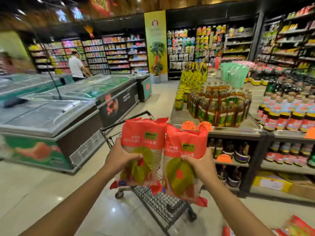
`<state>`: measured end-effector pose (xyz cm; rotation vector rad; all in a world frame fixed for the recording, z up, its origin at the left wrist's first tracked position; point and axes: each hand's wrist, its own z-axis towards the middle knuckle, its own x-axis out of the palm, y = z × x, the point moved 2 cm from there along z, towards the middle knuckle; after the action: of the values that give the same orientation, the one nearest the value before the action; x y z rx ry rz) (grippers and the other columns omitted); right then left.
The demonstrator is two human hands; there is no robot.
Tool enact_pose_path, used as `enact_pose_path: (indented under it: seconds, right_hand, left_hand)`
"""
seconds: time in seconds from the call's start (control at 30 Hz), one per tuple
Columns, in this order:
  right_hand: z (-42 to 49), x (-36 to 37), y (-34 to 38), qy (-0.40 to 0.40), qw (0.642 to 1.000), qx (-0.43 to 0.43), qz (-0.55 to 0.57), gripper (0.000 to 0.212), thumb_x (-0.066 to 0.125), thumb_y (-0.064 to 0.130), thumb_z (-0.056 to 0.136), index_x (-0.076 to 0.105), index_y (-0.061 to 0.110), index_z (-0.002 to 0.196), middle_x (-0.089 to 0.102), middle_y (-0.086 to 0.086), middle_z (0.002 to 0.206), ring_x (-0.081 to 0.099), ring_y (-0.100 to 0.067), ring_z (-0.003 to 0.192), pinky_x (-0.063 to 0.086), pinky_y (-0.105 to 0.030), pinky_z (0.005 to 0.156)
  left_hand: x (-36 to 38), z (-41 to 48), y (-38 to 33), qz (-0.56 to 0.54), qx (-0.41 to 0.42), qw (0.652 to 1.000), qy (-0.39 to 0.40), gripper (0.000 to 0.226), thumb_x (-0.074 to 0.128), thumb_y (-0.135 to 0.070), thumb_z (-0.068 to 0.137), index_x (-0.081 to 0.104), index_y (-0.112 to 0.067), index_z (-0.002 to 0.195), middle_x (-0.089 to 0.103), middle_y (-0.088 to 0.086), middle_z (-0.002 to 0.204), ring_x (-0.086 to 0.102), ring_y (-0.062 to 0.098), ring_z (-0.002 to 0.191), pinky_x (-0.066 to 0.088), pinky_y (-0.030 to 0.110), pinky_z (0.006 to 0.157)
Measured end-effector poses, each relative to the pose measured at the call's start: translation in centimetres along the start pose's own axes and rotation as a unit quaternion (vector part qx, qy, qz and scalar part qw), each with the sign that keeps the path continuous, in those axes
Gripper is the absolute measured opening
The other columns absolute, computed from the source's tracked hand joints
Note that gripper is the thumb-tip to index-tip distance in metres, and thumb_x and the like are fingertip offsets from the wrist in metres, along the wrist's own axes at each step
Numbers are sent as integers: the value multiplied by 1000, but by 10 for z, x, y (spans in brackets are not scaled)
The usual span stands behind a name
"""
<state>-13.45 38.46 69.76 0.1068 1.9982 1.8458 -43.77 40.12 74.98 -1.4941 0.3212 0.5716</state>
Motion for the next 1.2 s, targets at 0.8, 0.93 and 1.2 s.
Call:
enact_pose_path:
  seconds: [0.8, 0.93, 1.2]
  right_hand:
    - [131, 253, 32, 24, 999, 15, -15, 78, 96, 37, 58, 49, 23, 118, 69, 4, 105, 70, -19, 94, 58, -48, 86]
    - [153, 276, 16, 12, 999, 45, 24, 76, 95, 31, 63, 50, 21, 124, 68, 3, 109, 69, -17, 96, 55, -31, 71]
    - [231, 297, -66, -38, 985, 154, 73, 85, 97, 42, 51, 57, 26, 124, 74, 2, 107, 74, -21, 92, 61, -50, 83]
  left_hand:
    - [-92, 214, 155, -68, -45, 997, 11, 96, 89, -54, 43, 42, -34, 124, 66, -7, 113, 68, 16, 100, 59, 48, 90]
    - [-80, 273, 177, -51, -50, 996, 49, 98, 88, -61, 38, 43, -35, 121, 67, -8, 110, 69, 18, 97, 59, 51, 87]
    - [10, 375, 209, 1, -64, 991, 119, 85, 96, -44, 52, 44, -35, 118, 65, -14, 102, 68, 12, 89, 59, 46, 85]
